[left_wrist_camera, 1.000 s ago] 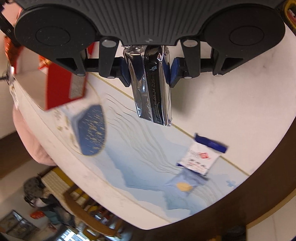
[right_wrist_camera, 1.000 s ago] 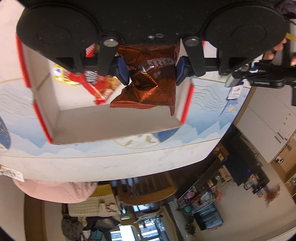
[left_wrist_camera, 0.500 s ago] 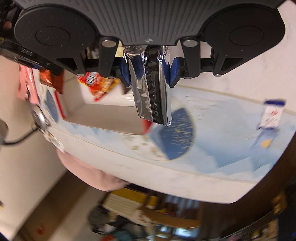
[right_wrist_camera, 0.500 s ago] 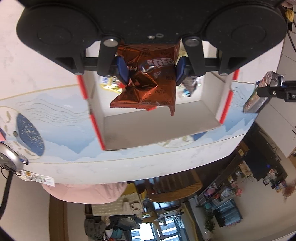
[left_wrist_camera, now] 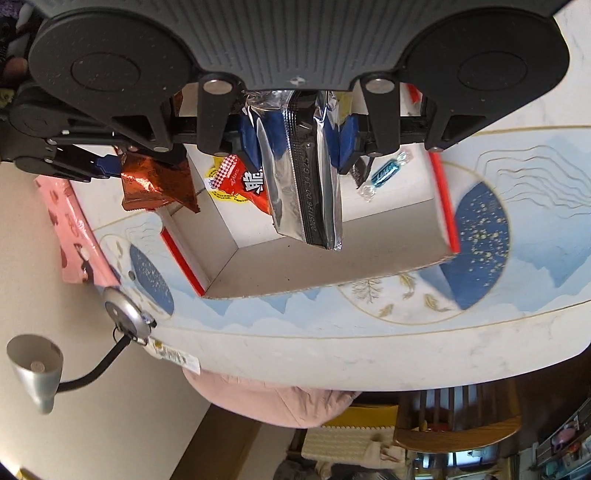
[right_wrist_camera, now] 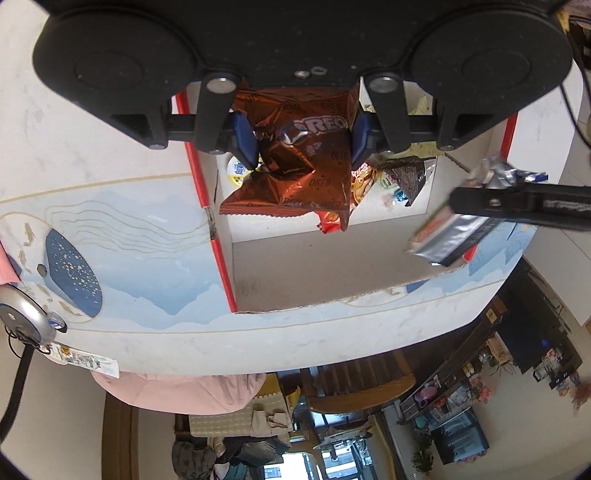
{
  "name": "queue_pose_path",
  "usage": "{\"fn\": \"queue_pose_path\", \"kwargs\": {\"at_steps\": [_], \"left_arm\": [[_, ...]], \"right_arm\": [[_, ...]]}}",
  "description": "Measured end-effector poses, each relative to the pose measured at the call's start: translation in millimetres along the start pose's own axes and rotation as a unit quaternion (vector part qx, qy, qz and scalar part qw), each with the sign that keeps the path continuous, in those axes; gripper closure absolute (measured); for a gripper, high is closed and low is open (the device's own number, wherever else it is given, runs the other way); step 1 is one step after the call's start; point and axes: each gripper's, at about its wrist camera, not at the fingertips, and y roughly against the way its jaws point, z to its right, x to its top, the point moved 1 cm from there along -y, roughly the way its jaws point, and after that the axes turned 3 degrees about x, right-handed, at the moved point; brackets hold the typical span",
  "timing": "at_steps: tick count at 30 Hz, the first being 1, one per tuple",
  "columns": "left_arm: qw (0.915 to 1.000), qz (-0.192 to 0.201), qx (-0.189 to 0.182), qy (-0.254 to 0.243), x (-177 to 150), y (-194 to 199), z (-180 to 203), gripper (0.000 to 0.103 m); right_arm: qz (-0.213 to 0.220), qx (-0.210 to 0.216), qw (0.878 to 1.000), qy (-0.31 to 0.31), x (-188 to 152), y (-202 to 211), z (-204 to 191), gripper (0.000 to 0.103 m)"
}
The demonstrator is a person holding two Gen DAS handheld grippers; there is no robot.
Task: Organize snacks
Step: 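Open the right gripper to drop the chocolate bag while the left releases the silver bar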
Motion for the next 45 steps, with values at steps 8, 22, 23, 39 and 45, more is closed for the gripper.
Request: {"fn": "queue_pose_path", "kwargs": {"at_steps": [8,22,23,39,45], "left_arm": [[0.9989,-0.035,0.012,-0.030,1.9,-38.8,10.7,0.059],[0.9963,-0.066,0.037,-0.039,-7.5,-69.3,5.3,0.059],[0.9962,-0.067,0.037,-0.040,-7.9,-70.3,4.9,0.059],[0.9962,-0.062,0.038,-0.047,-13.5,-64.7,3.3,0.059],[0.9974,-0.041,0.028,-0.052,-13.2,-47.9,6.4,0.058]], "right_arm": [[-0.028,-0.008,0.999,0.025,-1.1,-22.6,-6.2,0.052],[-0.049,-0.024,0.998,0.034,-7.9,-43.4,-8.0,0.052],[-0.050,-0.026,0.998,0.036,-8.5,-44.1,-8.4,0.052],[-0.045,-0.028,0.998,0.028,-14.3,-40.5,-10.6,0.039],[-0.029,-0.021,0.999,0.028,-12.8,-25.7,-12.1,0.030]]}}
